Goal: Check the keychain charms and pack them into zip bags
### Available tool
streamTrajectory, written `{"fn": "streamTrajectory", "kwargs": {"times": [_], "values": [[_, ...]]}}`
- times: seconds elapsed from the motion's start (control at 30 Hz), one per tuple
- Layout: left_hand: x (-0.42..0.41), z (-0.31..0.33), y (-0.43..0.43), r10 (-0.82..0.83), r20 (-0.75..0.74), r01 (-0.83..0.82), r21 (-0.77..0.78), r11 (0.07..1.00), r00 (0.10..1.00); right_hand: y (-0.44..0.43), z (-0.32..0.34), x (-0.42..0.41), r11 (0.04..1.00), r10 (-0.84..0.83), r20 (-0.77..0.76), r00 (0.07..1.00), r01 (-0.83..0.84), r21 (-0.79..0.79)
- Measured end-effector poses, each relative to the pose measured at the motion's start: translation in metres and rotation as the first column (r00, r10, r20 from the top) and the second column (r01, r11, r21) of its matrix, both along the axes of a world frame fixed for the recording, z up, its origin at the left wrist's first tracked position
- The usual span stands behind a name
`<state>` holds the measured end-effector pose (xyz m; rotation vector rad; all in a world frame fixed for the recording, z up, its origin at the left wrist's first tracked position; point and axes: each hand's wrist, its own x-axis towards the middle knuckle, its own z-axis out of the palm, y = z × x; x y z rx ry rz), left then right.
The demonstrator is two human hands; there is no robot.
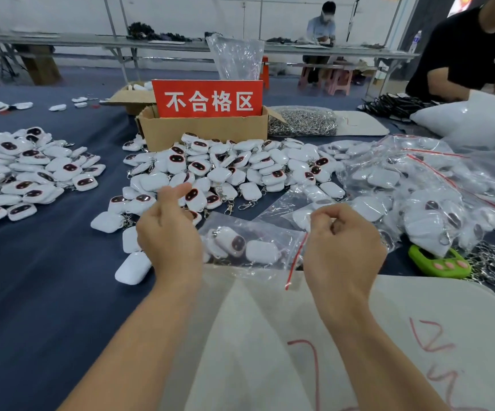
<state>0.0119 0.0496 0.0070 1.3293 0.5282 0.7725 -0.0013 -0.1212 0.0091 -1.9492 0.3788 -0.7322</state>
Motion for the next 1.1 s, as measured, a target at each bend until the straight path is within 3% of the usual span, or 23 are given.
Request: {"fn": "streamTrajectory", "kwargs": {"times": [0.1,0.27,0.33,0.4,0.53,0.63,0.7,0.8,0.9,1.0,1.1], "values": [[0.004,0.001,0.014,0.056,-0.024,-0.059,-0.179,0.982,0.998,0.002,-0.001,0.001,0.998,0.045,0.060,0.997,-0.043,-0.037],[0.007,0.004,0.026,0.125,-0.049,-0.133,-0.260,0.956,0.991,0.007,0.006,0.008,0.975,0.140,0.105,0.985,-0.118,-0.190],[0.007,0.005,0.027,0.127,-0.055,-0.137,-0.264,0.955,0.990,0.010,0.013,0.022,0.935,0.225,0.033,0.974,-0.207,-0.288],[0.009,0.004,0.028,0.109,-0.074,-0.124,-0.256,0.959,0.991,0.014,0.021,0.048,0.851,0.328,-0.162,0.931,-0.365,-0.377],[0.017,-0.006,0.032,-0.003,-0.146,-0.018,-0.142,0.990,0.989,0.035,0.027,0.095,0.596,0.416,-0.510,0.753,-0.650,-0.472],[0.020,-0.012,0.033,-0.073,-0.170,0.073,-0.010,0.997,0.983,0.046,0.013,0.113,0.458,0.439,-0.628,0.642,-0.761,-0.458],[0.020,-0.015,0.035,-0.103,-0.239,0.135,0.124,0.983,0.966,0.048,0.001,0.121,0.395,0.417,-0.658,0.626,-0.777,-0.489],[0.017,-0.019,0.034,-0.164,-0.340,0.291,0.366,0.884,0.926,0.046,-0.014,0.132,0.405,0.380,-0.592,0.711,-0.703,-0.584],[0.014,-0.020,0.028,-0.216,-0.372,0.387,0.482,0.786,0.903,0.046,-0.017,0.136,0.334,0.350,-0.557,0.754,-0.655,-0.677],[0.011,-0.023,0.023,-0.261,-0.407,0.456,0.515,0.726,0.875,0.044,-0.019,0.134,0.461,0.350,-0.499,0.793,-0.609,-0.645],[0.009,-0.025,0.021,-0.284,-0.442,0.504,0.533,0.680,0.850,0.043,-0.020,0.133,0.486,0.371,-0.484,0.792,-0.610,-0.626]]}}
